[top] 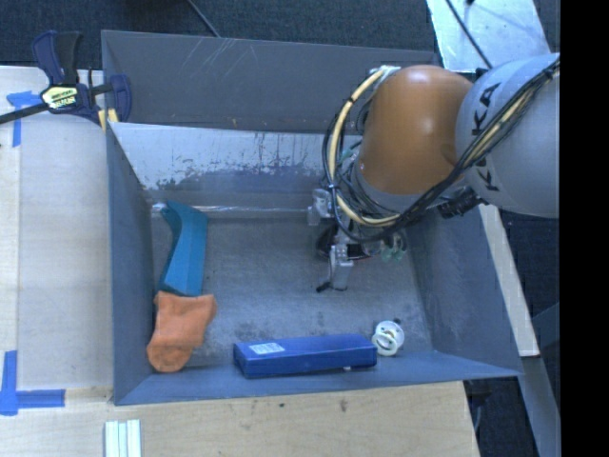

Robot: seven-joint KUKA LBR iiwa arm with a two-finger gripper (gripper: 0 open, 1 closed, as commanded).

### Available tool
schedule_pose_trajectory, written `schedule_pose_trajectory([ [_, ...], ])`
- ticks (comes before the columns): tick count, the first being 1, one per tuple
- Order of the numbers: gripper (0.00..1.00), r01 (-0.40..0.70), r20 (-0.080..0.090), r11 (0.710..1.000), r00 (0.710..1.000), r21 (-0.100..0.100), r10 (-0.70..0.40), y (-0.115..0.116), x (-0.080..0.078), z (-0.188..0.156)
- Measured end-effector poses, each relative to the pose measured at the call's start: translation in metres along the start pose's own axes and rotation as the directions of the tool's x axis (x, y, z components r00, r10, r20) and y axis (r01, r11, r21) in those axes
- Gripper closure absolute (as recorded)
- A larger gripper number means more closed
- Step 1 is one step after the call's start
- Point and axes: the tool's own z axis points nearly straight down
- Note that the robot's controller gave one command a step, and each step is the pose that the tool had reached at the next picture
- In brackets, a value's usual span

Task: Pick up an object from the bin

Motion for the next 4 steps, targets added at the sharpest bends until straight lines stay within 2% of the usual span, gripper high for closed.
schedule_pose_trajectory([
  [1, 0.00, 0.005, 0.009, 1.000, 1.000, -0.001, -0.005, -0.017, -0.016, -0.011],
  [2, 0.00, 0.147, 0.014, 0.989, 0.989, 0.003, -0.147, -0.039, -0.045, 0.036],
  [3, 0.00, 0.113, 0.003, 0.994, 0.994, 0.000, -0.113, -0.051, -0.050, 0.066],
  [4, 1.00, -0.107, 0.007, 0.994, 0.994, -0.001, 0.107, -0.082, -0.059, 0.092],
])
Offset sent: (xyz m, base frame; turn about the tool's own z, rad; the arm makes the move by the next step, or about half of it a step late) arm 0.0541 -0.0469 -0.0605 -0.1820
